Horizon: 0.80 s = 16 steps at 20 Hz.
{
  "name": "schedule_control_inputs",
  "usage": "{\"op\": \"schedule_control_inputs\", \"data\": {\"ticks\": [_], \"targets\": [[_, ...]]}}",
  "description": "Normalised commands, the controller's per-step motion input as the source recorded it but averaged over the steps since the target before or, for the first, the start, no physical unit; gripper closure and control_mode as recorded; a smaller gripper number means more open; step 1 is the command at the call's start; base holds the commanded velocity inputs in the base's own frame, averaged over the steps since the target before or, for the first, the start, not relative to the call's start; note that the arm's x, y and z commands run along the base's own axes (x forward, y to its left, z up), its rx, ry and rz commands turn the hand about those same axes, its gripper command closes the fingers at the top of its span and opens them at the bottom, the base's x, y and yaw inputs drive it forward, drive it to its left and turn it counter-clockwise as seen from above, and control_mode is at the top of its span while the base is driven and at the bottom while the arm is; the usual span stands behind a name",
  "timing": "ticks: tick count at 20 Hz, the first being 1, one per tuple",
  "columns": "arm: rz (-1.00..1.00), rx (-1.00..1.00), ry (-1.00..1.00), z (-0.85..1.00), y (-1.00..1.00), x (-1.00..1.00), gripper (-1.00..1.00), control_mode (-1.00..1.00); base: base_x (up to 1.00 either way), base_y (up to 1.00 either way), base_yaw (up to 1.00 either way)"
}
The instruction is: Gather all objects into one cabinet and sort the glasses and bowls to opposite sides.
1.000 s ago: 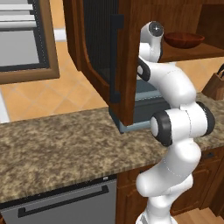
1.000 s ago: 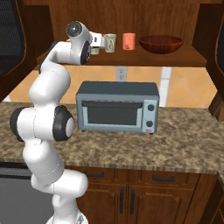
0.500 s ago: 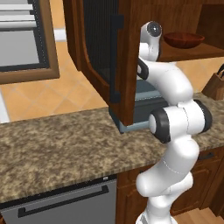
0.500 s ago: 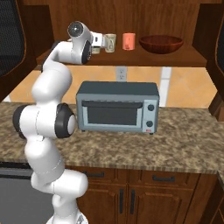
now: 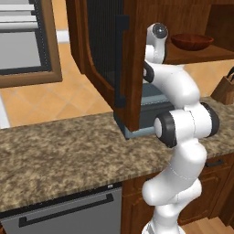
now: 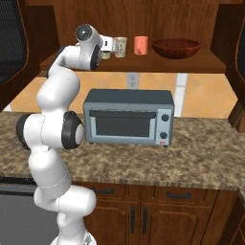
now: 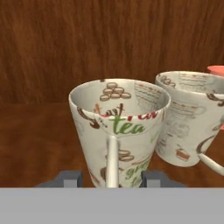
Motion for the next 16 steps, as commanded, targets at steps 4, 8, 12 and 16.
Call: {"op": "schedule_control_inputs", "data": {"ticks": [4, 8, 12, 16], "targets": [[0.0, 0.0, -0.06, 0.0, -0.09, -0.16, -1.0, -1.0, 0.0, 0.0, 0.0], [-0.03, 0.0, -0.11, 0.19, -0.27, -0.74, -1.0, -1.0, 0.0, 0.0, 0.0], [-0.03, 0.0, -0.16, 0.27, -0.33, -1.0, -1.0, -1.0, 0.0, 0.0, 0.0], [-0.01, 0.0, -0.19, 0.27, -0.35, -1.0, -1.0, -1.0, 0.0, 0.0, 0.0]]}}
